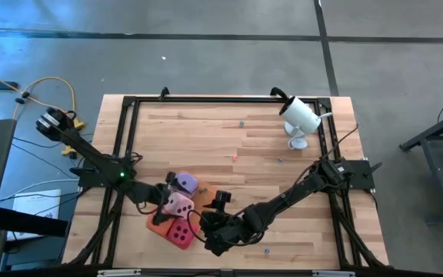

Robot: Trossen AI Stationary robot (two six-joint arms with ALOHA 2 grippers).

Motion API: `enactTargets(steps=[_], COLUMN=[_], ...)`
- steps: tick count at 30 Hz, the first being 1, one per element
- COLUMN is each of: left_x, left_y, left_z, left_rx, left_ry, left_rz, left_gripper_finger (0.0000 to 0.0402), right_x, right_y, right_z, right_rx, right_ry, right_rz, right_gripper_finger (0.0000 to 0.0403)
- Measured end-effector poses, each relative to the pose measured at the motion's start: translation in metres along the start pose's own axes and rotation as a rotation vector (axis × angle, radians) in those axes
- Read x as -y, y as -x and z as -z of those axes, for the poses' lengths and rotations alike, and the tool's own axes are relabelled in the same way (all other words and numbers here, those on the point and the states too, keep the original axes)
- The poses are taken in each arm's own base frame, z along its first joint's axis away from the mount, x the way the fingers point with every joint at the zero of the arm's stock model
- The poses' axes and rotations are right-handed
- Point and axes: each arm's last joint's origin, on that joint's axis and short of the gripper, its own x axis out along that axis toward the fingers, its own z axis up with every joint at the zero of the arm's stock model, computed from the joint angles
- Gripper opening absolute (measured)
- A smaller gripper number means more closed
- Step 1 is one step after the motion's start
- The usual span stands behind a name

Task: Pick & Place Dice
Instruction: Adjust the large pink dice in the orange bin

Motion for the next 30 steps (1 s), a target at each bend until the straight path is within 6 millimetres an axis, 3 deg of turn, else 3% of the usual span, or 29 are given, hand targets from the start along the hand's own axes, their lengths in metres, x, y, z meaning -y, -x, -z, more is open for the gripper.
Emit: enactTargets(steps=[6, 11, 23, 30], left_x=[-0.013, -0.011, -0.008, -0.02], left_y=[0.015, 0.011, -0.023, -0.045], left_z=[0.016, 0.019, 0.038, 0.045], left_rx=[-0.168, -0.182, -0.242, -0.272], left_ry=[0.027, 0.051, 0.091, 0.126], left_rz=[-0.21, -0.22, -0.23, -0.137], left_gripper_finger=[0.0397, 0.0397, 0.0397, 0.0397], right_x=[0.0, 0.0, 0.001, 0.001], right_y=[0.0, 0.0, -0.009, -0.008], right_z=[0.0, 0.0, 0.0, 0.0], right_rx=[0.0, 0.0, -0.016, -0.014], right_ry=[0.0, 0.0, -0.018, -0.013], right_rz=[0.0, 0.0, -0.035, -0.036], right_gripper_finger=[0.0239, 0.0239, 0.0239, 0.0239])
